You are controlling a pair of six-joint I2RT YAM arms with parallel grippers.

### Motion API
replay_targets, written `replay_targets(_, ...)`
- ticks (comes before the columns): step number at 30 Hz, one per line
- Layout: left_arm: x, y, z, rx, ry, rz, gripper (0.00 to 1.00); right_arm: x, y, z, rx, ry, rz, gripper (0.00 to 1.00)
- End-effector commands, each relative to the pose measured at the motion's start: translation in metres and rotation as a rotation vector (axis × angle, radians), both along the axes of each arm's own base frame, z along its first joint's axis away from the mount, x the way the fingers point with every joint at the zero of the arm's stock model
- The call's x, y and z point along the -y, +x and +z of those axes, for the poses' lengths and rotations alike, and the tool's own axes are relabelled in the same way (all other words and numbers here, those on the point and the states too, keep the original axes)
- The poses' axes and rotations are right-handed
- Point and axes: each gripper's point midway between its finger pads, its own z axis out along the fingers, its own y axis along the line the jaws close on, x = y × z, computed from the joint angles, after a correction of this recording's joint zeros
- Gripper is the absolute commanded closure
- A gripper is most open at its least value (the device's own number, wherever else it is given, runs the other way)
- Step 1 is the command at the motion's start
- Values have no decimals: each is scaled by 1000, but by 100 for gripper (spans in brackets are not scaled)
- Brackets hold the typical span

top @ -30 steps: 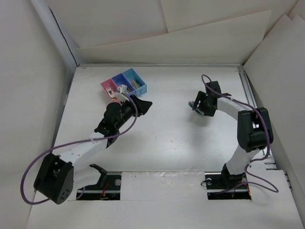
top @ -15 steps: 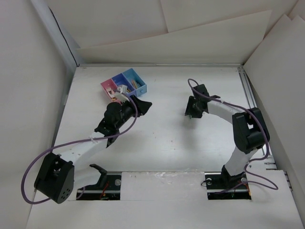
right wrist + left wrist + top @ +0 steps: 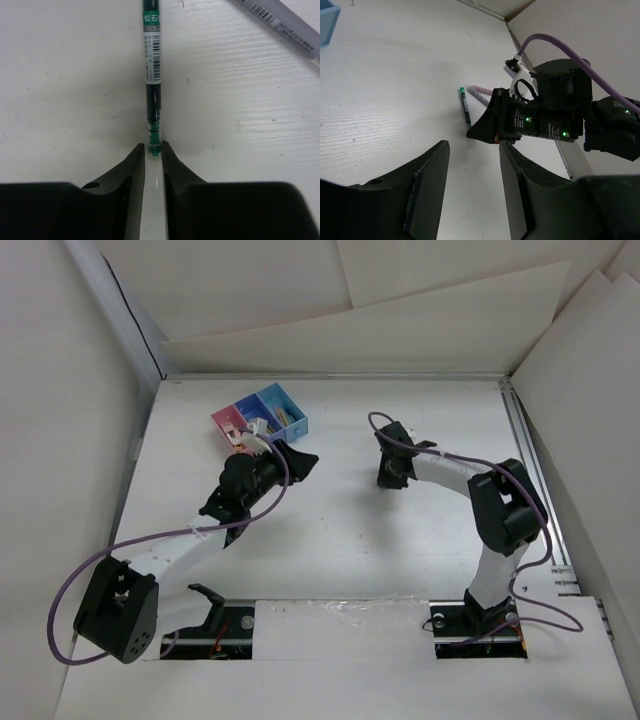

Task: Sort the stationery into containers
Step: Pick up the pen from the center of the board.

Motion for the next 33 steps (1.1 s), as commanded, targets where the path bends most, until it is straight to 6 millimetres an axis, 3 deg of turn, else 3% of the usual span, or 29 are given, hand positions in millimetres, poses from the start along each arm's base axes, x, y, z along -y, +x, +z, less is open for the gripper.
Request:
replay_targets(1, 0, 0, 7, 29, -16, -13, 59, -9, 4, 0, 3, -17, -7, 80)
replay_targets(3, 0, 1, 4, 21, -12, -13, 59, -10, 0, -4, -8, -36, 0, 91)
replay_targets(7, 0, 3, 2, 5, -15, -12, 59, -19, -1, 4, 17, -21, 19, 100)
replay_targets(11, 5, 9, -7, -43, -5, -32, 59, -33, -7, 26, 93, 50, 57, 100)
replay_targets(12, 6, 11, -8, -59, -7, -31, 59, -39, -3, 45, 145, 97, 66, 100)
replay_targets(15, 13, 12, -18, -93, 3, -65, 59, -58, -11, 76, 228, 203, 122, 100)
replay_targets(20, 24, 10, -30, -140, 3, -126, 59, -81, -23, 103, 283, 335, 241, 100)
replay_targets(28, 37, 14, -33, -138, -18, -188, 48, -119, -39, 105, 258, 450, 391, 100)
replay_targets(33, 40, 20, -46, -159, -10, -188, 48, -146, -49, 114, 272, 517, 476, 100)
